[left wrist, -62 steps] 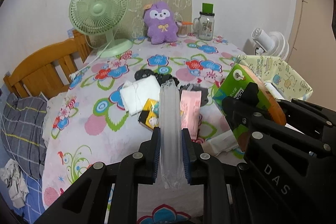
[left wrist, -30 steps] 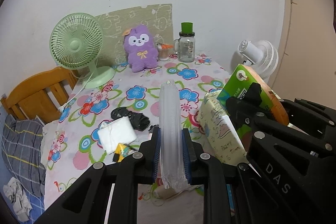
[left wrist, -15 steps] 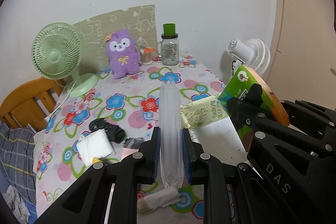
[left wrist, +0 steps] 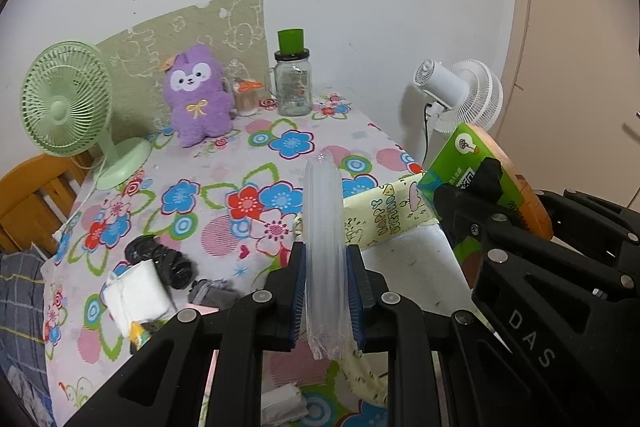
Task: Organize soft objects
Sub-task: 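Carry the tissue box with the right tool while the left tool carries the tube to the gift box, then open the right tool over the gift box while the left tool releases the tube inside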
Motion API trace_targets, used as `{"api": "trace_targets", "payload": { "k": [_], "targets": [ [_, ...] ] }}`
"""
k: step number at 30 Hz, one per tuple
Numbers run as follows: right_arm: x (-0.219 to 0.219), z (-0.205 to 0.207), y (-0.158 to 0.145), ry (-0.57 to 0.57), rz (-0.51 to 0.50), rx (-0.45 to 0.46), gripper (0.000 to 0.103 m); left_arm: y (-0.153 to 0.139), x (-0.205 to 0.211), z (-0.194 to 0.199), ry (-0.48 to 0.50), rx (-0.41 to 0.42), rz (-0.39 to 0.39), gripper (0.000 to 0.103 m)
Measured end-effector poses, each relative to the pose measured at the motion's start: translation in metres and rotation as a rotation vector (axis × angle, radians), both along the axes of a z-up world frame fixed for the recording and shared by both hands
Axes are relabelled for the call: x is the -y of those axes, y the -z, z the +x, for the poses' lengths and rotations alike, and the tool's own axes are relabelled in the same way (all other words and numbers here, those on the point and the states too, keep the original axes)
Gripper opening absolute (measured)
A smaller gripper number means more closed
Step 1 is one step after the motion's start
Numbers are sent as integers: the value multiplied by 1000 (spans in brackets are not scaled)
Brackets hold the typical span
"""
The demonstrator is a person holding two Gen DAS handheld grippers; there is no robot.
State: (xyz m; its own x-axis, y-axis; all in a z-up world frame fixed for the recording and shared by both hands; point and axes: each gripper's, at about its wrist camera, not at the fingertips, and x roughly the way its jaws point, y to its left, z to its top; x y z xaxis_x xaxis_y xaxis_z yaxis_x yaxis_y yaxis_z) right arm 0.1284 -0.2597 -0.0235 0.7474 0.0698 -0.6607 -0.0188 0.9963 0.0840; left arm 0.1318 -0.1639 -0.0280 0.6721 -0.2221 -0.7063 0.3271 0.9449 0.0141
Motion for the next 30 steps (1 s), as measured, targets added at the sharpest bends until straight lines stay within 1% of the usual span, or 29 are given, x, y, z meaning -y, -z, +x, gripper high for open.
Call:
{"api": "trace_targets", "payload": {
  "k": [10,15,18,20,22,23,25,27,28,29,30],
  "targets": [
    [17,22,17,36,-9,-41,21,16,18,23,20,-36,15,18],
    [26,34,31,44,7,-84,21,28,26,35,24,-67,26,20],
    [32,41,39,61,12,-115,21,35,32,40,26,-95,23,24],
    [37,45,44,71,8,-131,21,37,34,42,23,-102,21,31],
    [40,47,46,83,10,-140,21,38,37,43,23,-105,19,34],
    [42,48,47,89,11,-142,21,39,38,44,23,-108,21,37],
    [46,49,49,100,11,-145,23,40,40,45,23,-111,26,39],
    [48,50,51,110,9,-154,26,40,42,45,12,-104,35,47],
    [49,51,52,115,8,-160,33,40,43,46,9,-99,38,54],
    [50,52,53,121,9,-166,45,39,43,45,7,-94,37,63],
    [51,53,54,122,9,-169,51,39,44,45,9,-94,31,64]
  ]
}}
